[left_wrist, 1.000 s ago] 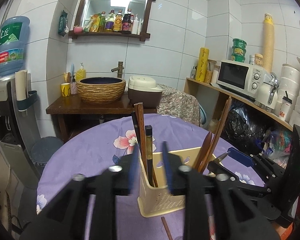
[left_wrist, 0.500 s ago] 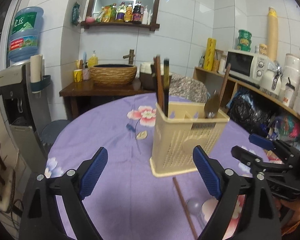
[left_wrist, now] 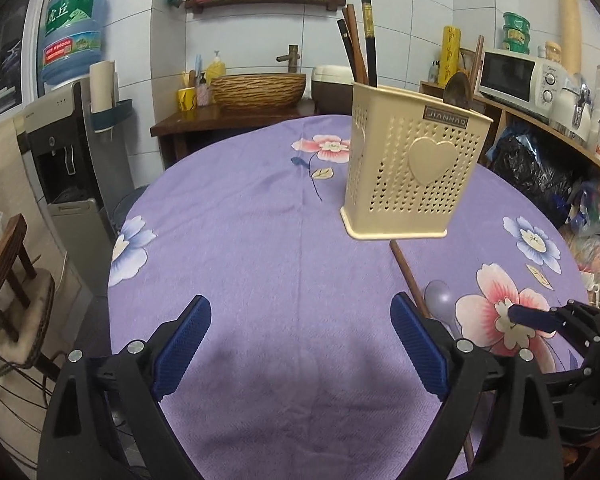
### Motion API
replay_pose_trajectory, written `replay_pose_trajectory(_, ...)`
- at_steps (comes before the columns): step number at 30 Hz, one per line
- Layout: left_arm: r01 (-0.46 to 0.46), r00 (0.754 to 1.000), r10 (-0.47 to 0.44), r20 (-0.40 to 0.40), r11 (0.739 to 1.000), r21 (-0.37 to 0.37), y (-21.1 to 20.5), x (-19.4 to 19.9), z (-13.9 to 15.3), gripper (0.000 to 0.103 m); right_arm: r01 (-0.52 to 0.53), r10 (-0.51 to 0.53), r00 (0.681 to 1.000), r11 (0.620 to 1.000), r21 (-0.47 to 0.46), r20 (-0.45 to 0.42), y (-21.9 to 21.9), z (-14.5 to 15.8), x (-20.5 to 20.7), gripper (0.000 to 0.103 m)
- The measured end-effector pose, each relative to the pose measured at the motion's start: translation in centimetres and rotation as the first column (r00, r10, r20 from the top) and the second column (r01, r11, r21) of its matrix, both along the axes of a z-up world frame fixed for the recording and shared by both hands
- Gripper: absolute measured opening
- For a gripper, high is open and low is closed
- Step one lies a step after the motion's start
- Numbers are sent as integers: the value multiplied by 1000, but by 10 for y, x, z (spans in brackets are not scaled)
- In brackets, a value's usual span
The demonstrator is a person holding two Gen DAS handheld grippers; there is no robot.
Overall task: Organize utensils
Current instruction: 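Move back to the table and grasp the white plastic spoon with the right tool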
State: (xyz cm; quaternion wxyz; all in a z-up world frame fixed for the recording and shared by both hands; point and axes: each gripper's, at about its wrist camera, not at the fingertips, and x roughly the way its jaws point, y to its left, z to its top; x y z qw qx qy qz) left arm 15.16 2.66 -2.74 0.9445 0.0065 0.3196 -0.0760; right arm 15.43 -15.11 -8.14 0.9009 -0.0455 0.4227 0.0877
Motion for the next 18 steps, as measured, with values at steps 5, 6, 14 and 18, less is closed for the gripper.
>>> replay_pose_trajectory(5, 4, 1000, -4, -12, 1000, -7, -1, 0, -3, 91, -6, 6, 1000, 1000, 13, -15, 11, -2, 2, 41)
replay_pose_trajectory(6, 6, 1000, -6, -13, 1000, -7, -1, 0, -3, 91, -2, 2, 1000, 1000, 15, -14, 11, -2, 2, 39)
replay_pose_trajectory(14, 20, 1000, -20, -23, 1000, -9, -7, -1, -6, 91, 4, -3, 1000, 1000, 26, -4, 0, 2, 5, 9)
replay_pose_trajectory(18, 26, 999, -26, -34, 1000, -12, -8, -2, -8, 91, 41, -41, 999, 999, 19, 2, -28, 2, 0, 9)
